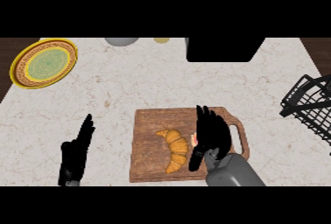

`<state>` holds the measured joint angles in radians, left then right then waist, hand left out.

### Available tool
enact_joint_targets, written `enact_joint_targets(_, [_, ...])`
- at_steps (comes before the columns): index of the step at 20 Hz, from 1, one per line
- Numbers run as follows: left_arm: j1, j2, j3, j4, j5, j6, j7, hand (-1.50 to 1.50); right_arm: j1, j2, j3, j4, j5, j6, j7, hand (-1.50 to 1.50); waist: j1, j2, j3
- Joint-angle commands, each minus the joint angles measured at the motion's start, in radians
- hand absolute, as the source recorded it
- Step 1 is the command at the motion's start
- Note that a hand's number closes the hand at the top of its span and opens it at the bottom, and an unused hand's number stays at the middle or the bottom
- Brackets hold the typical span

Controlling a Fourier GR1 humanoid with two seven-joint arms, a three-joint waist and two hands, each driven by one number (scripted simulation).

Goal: Pick the cupcake from the cutting board and place it in the tiered basket

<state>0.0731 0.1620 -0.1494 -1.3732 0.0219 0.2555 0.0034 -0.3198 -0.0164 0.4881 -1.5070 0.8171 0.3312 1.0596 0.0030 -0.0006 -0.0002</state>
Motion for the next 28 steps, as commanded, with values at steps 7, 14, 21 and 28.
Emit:
enact_joint_targets(7, [0.041,-0.021,-0.014,-0.089,-0.03,0.008,0.055,0.0,0.048,0.016,-0.053,0.106,0.036,0.001,0.003,-1.5,0.002,0.0,0.0])
enact_joint_targets(14, [0.047,-0.058,0.0,-0.031,-0.055,-0.013,0.002,0.0,0.006,0.016,-0.036,0.178,0.045,-0.049,-0.057,1.5,0.002,0.0,0.0])
enact_joint_targets(21, [-0.043,-0.02,0.072,0.047,-0.038,-0.063,-0.004,0.0,-0.024,0.01,-0.007,0.312,0.174,-0.14,-0.231,1.5,0.002,0.002,0.0])
enact_joint_targets(28, [0.079,-0.032,0.058,-0.051,-0.044,-0.033,0.006,0.0,0.196,-0.22,-0.074,-0.006,0.161,-0.225,-0.25,1.5,-0.041,-0.011,0.001])
